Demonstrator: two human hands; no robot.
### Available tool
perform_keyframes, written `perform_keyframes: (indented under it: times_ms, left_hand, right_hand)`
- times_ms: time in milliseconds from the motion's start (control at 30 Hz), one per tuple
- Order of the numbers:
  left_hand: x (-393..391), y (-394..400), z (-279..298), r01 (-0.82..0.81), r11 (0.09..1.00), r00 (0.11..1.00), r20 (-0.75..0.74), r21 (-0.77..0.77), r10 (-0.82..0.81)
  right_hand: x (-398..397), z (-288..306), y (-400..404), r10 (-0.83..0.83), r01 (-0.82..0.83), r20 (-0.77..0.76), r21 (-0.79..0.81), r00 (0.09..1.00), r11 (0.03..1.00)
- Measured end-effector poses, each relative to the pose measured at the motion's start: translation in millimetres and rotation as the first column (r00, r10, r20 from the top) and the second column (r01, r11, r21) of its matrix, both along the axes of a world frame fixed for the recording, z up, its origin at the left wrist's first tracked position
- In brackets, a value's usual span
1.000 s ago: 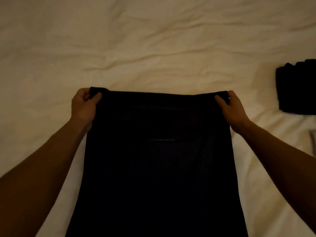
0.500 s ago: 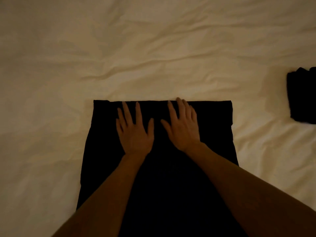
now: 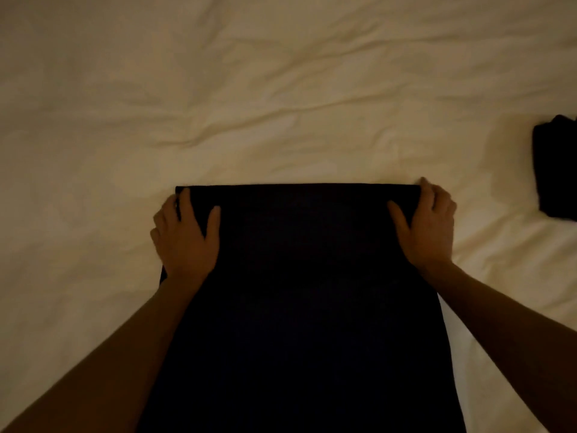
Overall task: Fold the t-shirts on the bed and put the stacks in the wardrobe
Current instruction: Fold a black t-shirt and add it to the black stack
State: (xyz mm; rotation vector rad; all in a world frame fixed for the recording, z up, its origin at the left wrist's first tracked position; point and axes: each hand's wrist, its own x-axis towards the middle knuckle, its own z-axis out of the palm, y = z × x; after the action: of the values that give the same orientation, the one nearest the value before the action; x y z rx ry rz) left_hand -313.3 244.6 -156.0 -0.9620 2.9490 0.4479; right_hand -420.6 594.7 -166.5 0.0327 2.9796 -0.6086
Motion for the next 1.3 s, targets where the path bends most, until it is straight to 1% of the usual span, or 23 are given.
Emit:
perform_keyframes:
  times_ms: [33, 67, 100, 133, 167, 200, 233, 267, 300, 333, 433, 467, 500, 567, 633, 700, 767, 833, 900, 1033, 1100, 1233, 1300]
  left_hand:
    - [-12, -3, 1, -0.076, 0.996, 0.997, -0.031, 0.044, 0.077]
    - [-23, -6, 3, -0.149, 0.983, 0.987, -0.041, 0.103, 0.154]
    - [-33, -10, 4, -0.222, 0.957, 0.972, -0.038, 0.185, 0.232]
    - [-41, -14, 5, -0.291, 0.911, 0.949, -0.030, 0.292, 0.312]
    - [-46, -20, 2, -0.353, 0.843, 0.921, -0.010, 0.405, 0.390]
    - [-48, -25, 1, -0.399, 0.769, 0.894, 0.023, 0.499, 0.448]
    - [-48, -31, -1, -0.418, 0.702, 0.874, 0.045, 0.576, 0.484]
    - [-47, -35, 0, -0.418, 0.655, 0.864, 0.053, 0.630, 0.501]
    - [-46, -40, 0, -0.397, 0.626, 0.857, 0.026, 0.672, 0.515]
    - [-46, -42, 4, -0.358, 0.609, 0.851, -0.022, 0.707, 0.525]
    - [-49, -46, 13, -0.237, 0.637, 0.833, -0.183, 0.734, 0.521]
    - [-50, -44, 16, -0.221, 0.634, 0.828, -0.201, 0.741, 0.523]
    - [-49, -44, 15, -0.219, 0.625, 0.829, -0.195, 0.749, 0.524]
    - [-41, -45, 12, -0.259, 0.567, 0.852, -0.091, 0.782, 0.515]
    - [-32, -50, 9, -0.288, 0.494, 0.877, 0.019, 0.820, 0.481]
    - [-30, -50, 13, -0.285, 0.423, 0.880, 0.059, 0.860, 0.471]
    - [-33, -47, 21, -0.256, 0.377, 0.877, 0.049, 0.890, 0.479]
    - [-34, -45, 29, -0.217, 0.372, 0.876, 0.012, 0.903, 0.482]
    - [-31, -42, 37, -0.189, 0.387, 0.881, -0.018, 0.902, 0.472]
    - [-16, -41, 58, -0.132, 0.442, 0.887, -0.093, 0.887, 0.453]
    - [-3, -45, 67, -0.097, 0.469, 0.897, -0.127, 0.878, 0.424]
    - [34, -49, 84, -0.057, 0.592, 0.919, -0.190, 0.804, 0.346]
    - [60, -45, 90, -0.045, 0.610, 0.933, -0.185, 0.791, 0.308]
  right_hand:
    - [-4, 6, -3, -0.090, 0.094, 0.054, -0.084, 0.994, 0.992]
    - [-10, 10, -6, -0.177, 0.200, 0.135, -0.185, 0.975, 0.962]
    - [-16, 13, -8, -0.242, 0.308, 0.249, -0.276, 0.938, 0.911]
    - [-21, 14, -8, -0.270, 0.391, 0.350, -0.344, 0.897, 0.854]
    - [-25, 11, -5, -0.257, 0.420, 0.419, -0.360, 0.871, 0.833]
    - [-27, 8, -2, -0.225, 0.405, 0.447, -0.362, 0.866, 0.839]
    - [-27, 6, 1, -0.203, 0.383, 0.453, -0.352, 0.868, 0.854]
    - [-27, 3, 4, -0.186, 0.363, 0.439, -0.363, 0.879, 0.858]
    - [-26, 4, 6, -0.181, 0.352, 0.417, -0.381, 0.891, 0.855]
    - [-25, 7, 7, -0.188, 0.349, 0.385, -0.408, 0.904, 0.843]
    - [-21, 17, 5, -0.272, 0.381, 0.287, -0.463, 0.919, 0.800]
    - [-19, 18, 4, -0.293, 0.385, 0.257, -0.473, 0.921, 0.793]
    - [-17, 16, 4, -0.313, 0.413, 0.276, -0.488, 0.909, 0.769]
    - [-8, 12, 4, -0.339, 0.474, 0.339, -0.510, 0.877, 0.718]
    - [-3, 10, 6, -0.300, 0.494, 0.415, -0.515, 0.859, 0.701]
    - [-4, 17, 8, -0.280, 0.500, 0.439, -0.542, 0.854, 0.675]
    - [-11, 27, 8, -0.280, 0.493, 0.419, -0.585, 0.864, 0.644]
    - [-15, 38, 6, -0.280, 0.473, 0.389, -0.610, 0.878, 0.636]
    - [-12, 47, 6, -0.278, 0.464, 0.377, -0.629, 0.884, 0.624]
    - [0, 71, 13, -0.252, 0.459, 0.387, -0.682, 0.887, 0.569]
    - [7, 83, 18, -0.212, 0.434, 0.384, -0.702, 0.899, 0.565]
    - [37, 102, 37, -0.146, 0.372, 0.360, -0.707, 0.921, 0.602]
    - [61, 106, 45, -0.119, 0.368, 0.374, -0.714, 0.920, 0.596]
